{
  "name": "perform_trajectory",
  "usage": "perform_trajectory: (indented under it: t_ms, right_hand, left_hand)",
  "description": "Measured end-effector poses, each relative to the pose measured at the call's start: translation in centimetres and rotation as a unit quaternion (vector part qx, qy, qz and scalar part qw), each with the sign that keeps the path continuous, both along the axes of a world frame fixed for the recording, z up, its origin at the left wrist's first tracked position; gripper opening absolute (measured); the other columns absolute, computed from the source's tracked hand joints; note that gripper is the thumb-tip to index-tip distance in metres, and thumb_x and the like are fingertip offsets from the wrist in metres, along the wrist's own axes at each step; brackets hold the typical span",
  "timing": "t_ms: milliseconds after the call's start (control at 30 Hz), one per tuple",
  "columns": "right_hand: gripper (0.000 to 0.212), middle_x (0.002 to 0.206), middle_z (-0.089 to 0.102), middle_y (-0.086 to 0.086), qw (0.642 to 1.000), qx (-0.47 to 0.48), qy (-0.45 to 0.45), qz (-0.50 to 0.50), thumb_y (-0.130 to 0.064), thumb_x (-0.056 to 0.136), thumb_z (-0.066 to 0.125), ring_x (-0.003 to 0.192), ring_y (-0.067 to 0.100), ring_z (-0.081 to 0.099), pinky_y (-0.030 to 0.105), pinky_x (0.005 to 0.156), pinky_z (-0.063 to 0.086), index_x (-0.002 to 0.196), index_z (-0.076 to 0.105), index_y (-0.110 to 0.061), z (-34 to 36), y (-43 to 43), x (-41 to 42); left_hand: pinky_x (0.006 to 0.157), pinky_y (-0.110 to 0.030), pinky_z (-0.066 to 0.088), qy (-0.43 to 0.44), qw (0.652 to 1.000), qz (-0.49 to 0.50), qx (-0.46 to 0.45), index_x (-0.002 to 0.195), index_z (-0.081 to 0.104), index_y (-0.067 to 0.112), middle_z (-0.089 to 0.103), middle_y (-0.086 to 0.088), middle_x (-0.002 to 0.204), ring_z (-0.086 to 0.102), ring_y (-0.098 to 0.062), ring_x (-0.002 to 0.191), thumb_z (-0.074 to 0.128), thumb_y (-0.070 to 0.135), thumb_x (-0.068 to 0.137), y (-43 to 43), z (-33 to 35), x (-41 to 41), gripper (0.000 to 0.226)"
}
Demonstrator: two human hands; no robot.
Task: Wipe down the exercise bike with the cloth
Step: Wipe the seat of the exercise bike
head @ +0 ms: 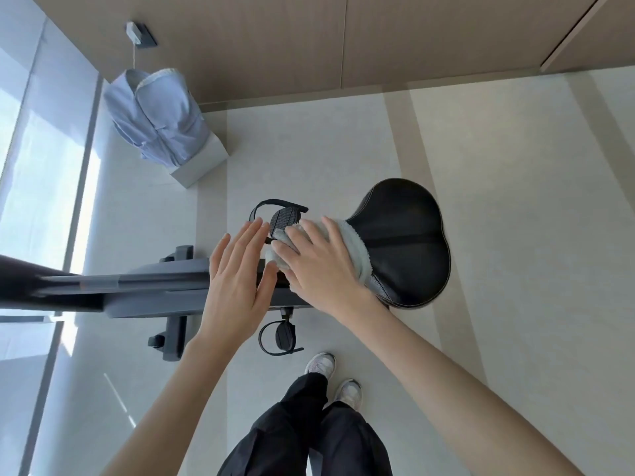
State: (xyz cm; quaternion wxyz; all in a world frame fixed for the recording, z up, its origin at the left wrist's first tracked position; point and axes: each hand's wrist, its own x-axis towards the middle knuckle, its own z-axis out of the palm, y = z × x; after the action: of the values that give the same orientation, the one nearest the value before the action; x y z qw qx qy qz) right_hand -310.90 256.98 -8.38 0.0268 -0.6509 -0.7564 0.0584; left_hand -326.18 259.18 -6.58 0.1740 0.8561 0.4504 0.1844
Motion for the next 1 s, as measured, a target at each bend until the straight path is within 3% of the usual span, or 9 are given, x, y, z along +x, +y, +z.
perform_trajectory:
  t_ms: [133,233,567,767,867,1000]
  right_hand:
    - [0.068,0.152,0.029,0.009,0.998,0.013,-0.065,-0.003,-0.03,0.087,0.056,0.139,0.029,0.025,0.053,0.112,0.019,0.146,0.023,-0.024,-0.7,-2.2,1.8]
    - [0.075,0.151,0.03,0.01,0.996,0.019,-0.067,-0.062,-0.028,0.082,0.058,0.139,0.029,0.028,0.053,0.111,0.024,0.147,0.023,-0.021,-0.5,-4.4,3.3]
    - [0.059,0.151,0.029,0.012,0.969,-0.006,-0.013,-0.247,-0.014,0.088,0.054,0.141,0.028,0.022,0.063,0.107,0.024,0.143,0.034,-0.007,1.3,-10.5,6.2]
    - [0.058,0.154,0.021,0.014,0.918,-0.017,0.069,-0.39,-0.039,0.097,0.04,0.142,0.033,0.015,0.057,0.107,0.029,0.146,0.027,-0.011,1.3,-9.4,6.6]
    - [0.061,0.155,0.016,0.016,0.907,-0.03,0.048,-0.418,-0.05,0.096,0.031,0.142,0.037,0.013,0.061,0.104,0.027,0.148,0.02,-0.021,0.9,-6.1,6.9]
    - [0.06,0.155,0.009,0.02,0.908,-0.04,0.033,-0.417,-0.049,0.097,0.028,0.142,0.039,0.007,0.064,0.104,0.02,0.149,0.012,-0.023,0.4,-3.1,7.6]
  left_hand:
    - [0.117,-0.041,0.015,0.0,1.0,-0.007,0.006,0.141,0.039,0.005,0.04,-0.007,0.147,0.026,-0.015,0.14,0.034,0.027,0.097,-0.1,0.2,0.3,0.049]
    - [0.117,-0.041,0.016,0.002,1.0,-0.015,0.007,0.14,0.04,0.005,0.04,-0.006,0.147,0.028,-0.016,0.14,0.035,0.026,0.097,-0.3,0.2,1.0,0.048]
    - [0.117,-0.042,0.014,0.039,0.997,-0.07,-0.01,0.135,0.048,0.007,0.043,-0.006,0.145,0.032,-0.019,0.139,0.032,0.029,0.098,-1.2,-0.2,4.2,0.046]
    - [0.116,-0.045,0.016,0.068,0.994,-0.088,-0.022,0.136,0.049,0.007,0.045,-0.007,0.144,0.037,-0.021,0.135,0.032,0.031,0.097,-1.1,-0.8,5.4,0.048]
    - [0.117,-0.044,0.015,0.069,0.994,-0.085,-0.023,0.135,0.049,0.007,0.046,-0.007,0.142,0.039,-0.02,0.134,0.033,0.03,0.097,-0.9,-0.9,5.7,0.047]
    - [0.117,-0.043,0.014,0.067,0.994,-0.084,-0.023,0.134,0.05,0.007,0.047,-0.006,0.142,0.04,-0.02,0.133,0.034,0.029,0.097,-0.6,-1.0,6.0,0.046]
